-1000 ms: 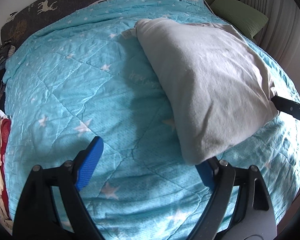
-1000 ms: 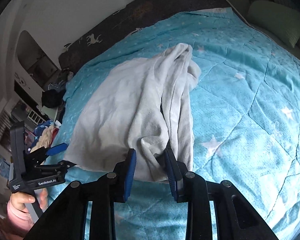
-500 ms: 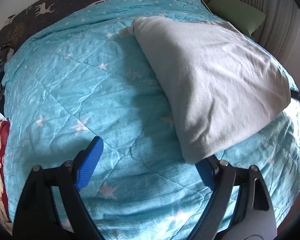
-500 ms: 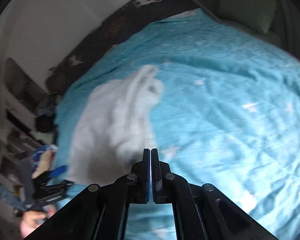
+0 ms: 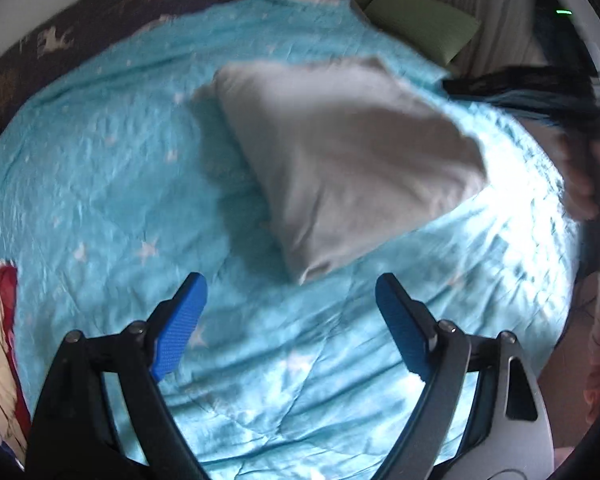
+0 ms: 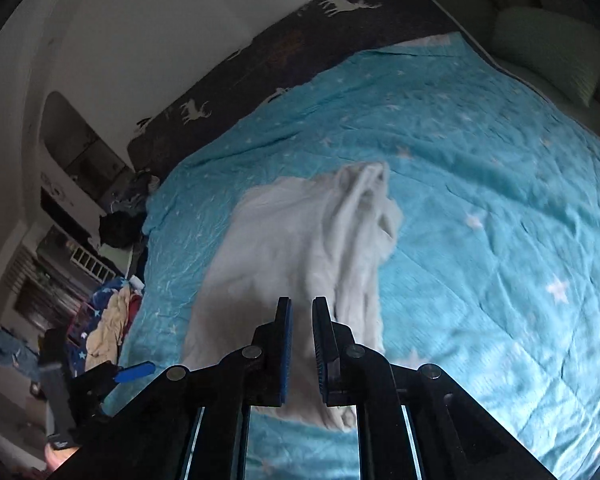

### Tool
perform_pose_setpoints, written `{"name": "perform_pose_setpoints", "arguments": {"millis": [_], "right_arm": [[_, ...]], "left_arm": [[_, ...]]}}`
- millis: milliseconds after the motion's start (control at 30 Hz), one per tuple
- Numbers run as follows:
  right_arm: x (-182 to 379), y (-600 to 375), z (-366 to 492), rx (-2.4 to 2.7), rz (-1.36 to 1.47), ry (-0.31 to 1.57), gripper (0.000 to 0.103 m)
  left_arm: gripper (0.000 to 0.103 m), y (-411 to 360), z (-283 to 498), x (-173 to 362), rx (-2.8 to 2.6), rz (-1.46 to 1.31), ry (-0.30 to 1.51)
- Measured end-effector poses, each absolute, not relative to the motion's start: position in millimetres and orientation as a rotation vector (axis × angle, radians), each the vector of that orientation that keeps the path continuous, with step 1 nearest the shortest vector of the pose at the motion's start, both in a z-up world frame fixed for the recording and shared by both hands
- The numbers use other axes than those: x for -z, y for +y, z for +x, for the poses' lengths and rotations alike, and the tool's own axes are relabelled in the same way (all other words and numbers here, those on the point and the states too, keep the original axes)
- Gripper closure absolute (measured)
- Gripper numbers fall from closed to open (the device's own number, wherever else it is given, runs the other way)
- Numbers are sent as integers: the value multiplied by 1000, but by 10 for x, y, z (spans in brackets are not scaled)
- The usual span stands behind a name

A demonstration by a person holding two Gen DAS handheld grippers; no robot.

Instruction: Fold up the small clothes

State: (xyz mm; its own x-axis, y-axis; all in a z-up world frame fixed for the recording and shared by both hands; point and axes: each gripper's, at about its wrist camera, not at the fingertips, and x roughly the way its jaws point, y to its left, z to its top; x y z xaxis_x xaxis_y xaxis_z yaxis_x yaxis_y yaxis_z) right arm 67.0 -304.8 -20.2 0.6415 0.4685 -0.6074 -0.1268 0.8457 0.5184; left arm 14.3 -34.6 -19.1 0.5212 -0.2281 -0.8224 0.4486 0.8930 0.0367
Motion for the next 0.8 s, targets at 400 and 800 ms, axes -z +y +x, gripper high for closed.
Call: {"name": "perform_pose_setpoints", "arguments": {"millis": [400, 800], "right_arm": [[916, -3117, 947, -295, 548, 974, 103], [284, -2634, 1544, -364, 334, 920, 85]], "left_arm": [[16, -287, 890, 841, 373, 68, 1125], [16, -434, 1108, 130, 468, 11, 970]]}}
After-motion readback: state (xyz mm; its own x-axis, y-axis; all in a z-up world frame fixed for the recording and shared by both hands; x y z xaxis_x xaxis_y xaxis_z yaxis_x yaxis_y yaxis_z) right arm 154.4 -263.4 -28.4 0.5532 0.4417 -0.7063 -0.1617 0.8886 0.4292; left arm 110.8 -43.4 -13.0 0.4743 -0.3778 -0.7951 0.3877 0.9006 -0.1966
